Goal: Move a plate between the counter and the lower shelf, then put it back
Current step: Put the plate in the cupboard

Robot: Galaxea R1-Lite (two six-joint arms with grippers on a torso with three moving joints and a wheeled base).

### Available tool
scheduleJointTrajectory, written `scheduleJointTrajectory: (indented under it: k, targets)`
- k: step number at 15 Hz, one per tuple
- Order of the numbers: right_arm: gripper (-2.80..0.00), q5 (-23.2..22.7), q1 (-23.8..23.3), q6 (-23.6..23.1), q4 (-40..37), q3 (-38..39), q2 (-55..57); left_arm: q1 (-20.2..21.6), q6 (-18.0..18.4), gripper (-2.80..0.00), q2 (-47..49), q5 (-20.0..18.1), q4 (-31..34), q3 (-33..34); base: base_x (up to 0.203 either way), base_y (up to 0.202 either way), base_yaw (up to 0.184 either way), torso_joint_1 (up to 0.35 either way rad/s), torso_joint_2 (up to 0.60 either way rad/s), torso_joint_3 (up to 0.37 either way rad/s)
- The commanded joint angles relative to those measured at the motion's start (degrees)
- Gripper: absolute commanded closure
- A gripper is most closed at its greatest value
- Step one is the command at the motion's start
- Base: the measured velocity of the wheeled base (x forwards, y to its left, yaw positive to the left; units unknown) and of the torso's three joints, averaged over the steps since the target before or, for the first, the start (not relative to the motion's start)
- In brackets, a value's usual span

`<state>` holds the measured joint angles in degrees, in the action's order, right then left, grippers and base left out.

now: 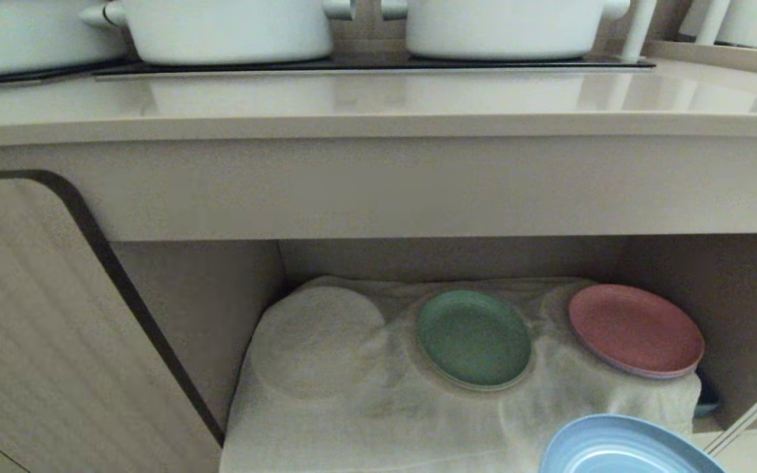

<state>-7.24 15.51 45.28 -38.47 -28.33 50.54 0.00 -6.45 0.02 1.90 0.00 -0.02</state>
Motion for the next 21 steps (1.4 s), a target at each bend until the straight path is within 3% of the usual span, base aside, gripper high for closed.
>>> scheduleJointTrajectory:
  k: [1,14,21]
  targets:
    - [0.0,-0.05,0.05,0.24,-0.2,0.03,0.08,0.0,-0.06,0.0,-0.02,0.03,0.0,0.02,0.0,0.194,-0.004,0.004,-0.01,0.006]
    - [0.0,-0.05,0.05,0.24,-0.2,-0.06,0.08,0.0,0.03,0.0,-0.02,0.03,0.0,0.01,0.0,0.191,-0.001,0.002,0.0,0.002]
    - [0.0,-0.05,0.05,-0.1,-0.2,-0.41,0.08,0.0,0.03,0.0,-0.02,0.03,0.0,-0.06,0.005,0.009,-0.003,0.0,0.0,0.001]
